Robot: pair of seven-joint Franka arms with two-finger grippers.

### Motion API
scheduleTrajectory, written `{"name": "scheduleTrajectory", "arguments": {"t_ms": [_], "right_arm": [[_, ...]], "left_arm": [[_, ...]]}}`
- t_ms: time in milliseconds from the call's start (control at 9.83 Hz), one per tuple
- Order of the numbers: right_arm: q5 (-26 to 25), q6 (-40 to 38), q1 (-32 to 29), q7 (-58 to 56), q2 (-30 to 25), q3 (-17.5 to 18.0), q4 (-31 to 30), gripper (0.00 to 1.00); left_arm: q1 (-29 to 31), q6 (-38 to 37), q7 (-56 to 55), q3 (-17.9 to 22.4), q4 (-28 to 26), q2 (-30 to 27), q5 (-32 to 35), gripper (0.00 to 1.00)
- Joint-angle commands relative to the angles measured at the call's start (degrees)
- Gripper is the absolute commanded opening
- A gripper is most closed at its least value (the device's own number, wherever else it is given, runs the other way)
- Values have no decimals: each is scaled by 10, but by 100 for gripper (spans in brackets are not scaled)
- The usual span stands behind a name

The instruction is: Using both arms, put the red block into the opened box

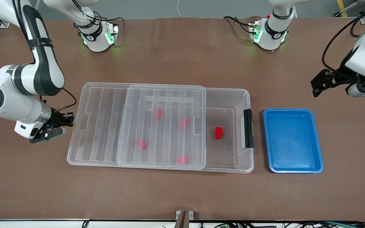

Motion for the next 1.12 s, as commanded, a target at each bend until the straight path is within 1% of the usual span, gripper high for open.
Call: {"name": "scheduleTrajectory", "arguments": {"t_ms": [0,102,203,305,407,610,712,1017], "right_arm": [[10,12,-3,-5,-2,20,-11,0],[33,12,-1,-6,-1,21,-10,0],[49,12,2,-5,-1,21,-10,0],[52,12,9,-1,-1,26,-9,0],[59,13,11,7,-1,34,-7,0],[62,28,22,62,-1,60,-4,0],[62,40,30,85,8,68,-4,0],[61,43,66,140,22,71,17,0]], "left_arm": [[-28,1,51,94,-88,-61,-57,100],[-51,1,86,127,-116,-79,-60,100],[-54,-1,91,137,-138,-96,-62,100],[-56,-2,93,144,-172,-120,-61,100],[-64,-3,94,144,-183,-133,-57,100],[-63,-11,95,137,-178,-132,-56,100],[-61,-13,95,137,-176,-130,-56,100],[-61,-32,83,139,-168,-127,-57,100]]}}
